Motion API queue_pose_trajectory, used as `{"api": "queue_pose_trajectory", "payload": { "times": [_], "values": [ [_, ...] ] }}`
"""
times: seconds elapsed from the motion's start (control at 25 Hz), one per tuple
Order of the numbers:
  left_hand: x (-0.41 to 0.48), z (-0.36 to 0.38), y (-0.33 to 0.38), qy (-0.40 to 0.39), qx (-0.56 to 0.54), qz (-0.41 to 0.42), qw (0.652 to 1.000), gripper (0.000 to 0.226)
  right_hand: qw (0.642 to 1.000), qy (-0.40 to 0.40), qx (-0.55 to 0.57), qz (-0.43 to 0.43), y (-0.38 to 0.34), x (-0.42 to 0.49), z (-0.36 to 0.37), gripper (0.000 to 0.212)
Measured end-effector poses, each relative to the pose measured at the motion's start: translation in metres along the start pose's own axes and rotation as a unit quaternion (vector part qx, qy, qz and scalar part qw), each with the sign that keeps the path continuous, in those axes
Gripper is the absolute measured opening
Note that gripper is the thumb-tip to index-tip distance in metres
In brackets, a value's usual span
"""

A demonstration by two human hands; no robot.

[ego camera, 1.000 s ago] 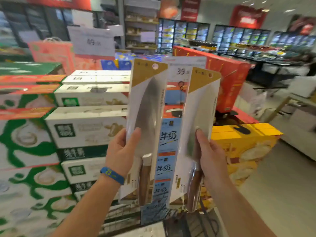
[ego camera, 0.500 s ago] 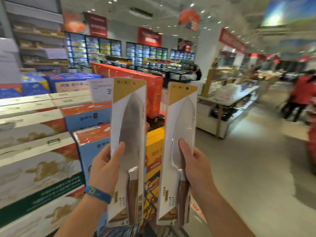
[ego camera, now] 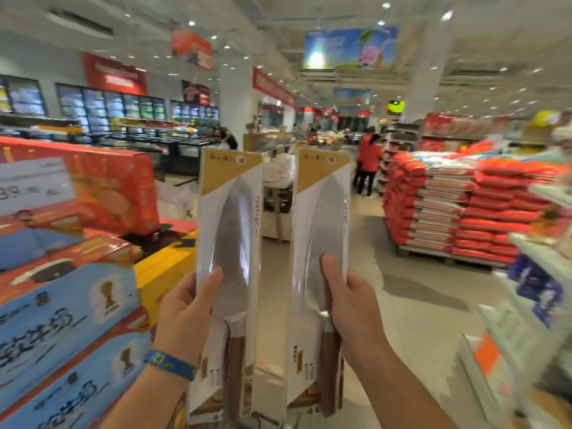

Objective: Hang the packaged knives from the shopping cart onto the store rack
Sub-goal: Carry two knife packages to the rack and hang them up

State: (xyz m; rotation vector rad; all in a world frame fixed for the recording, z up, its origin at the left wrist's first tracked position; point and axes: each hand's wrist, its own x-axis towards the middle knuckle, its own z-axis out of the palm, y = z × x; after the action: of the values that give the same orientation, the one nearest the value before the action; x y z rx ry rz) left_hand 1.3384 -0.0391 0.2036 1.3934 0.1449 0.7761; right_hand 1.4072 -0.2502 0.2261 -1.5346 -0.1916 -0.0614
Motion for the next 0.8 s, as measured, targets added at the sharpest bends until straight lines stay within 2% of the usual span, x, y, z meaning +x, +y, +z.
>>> {"api": "queue_pose_trajectory", "payload": {
  "times": [0.12, 0.16, 0.2, 0.32, 0.44, 0.52, 0.64, 0.8],
  "values": [
    [-0.013, 0.063, 0.007, -0.057, -0.014, 0.006, 0.998, 0.021, 0.998, 0.058, -0.016, -0.019, -0.013, -0.008, -0.065, 0.108],
    [-0.02, 0.085, 0.009, -0.073, -0.008, 0.01, 0.997, 0.021, 0.996, 0.081, -0.022, -0.025, -0.017, -0.013, -0.088, 0.11],
    [-0.029, 0.108, 0.01, -0.09, -0.006, 0.012, 0.996, 0.022, 0.993, 0.107, -0.03, -0.033, -0.02, -0.019, -0.114, 0.105],
    [-0.07, 0.185, 0.013, -0.152, -0.029, 0.005, 0.988, 0.025, 0.98, 0.185, -0.058, -0.049, -0.028, -0.043, -0.198, 0.07],
    [-0.123, 0.26, 0.017, -0.218, -0.058, 0.0, 0.974, 0.019, 0.965, 0.243, -0.079, -0.064, -0.034, -0.072, -0.286, 0.052],
    [-0.165, 0.31, 0.019, -0.256, -0.077, 0.005, 0.964, 0.02, 0.954, 0.282, -0.083, -0.067, -0.039, -0.099, -0.345, 0.047],
    [-0.224, 0.377, 0.019, -0.308, -0.107, -0.015, 0.945, 0.024, 0.931, 0.347, -0.085, -0.071, -0.041, -0.146, -0.42, 0.056],
    [-0.307, 0.457, 0.023, -0.418, -0.128, -0.049, 0.898, 0.012, 0.867, 0.473, -0.116, -0.101, -0.048, -0.226, -0.508, 0.028]
  ]
}}
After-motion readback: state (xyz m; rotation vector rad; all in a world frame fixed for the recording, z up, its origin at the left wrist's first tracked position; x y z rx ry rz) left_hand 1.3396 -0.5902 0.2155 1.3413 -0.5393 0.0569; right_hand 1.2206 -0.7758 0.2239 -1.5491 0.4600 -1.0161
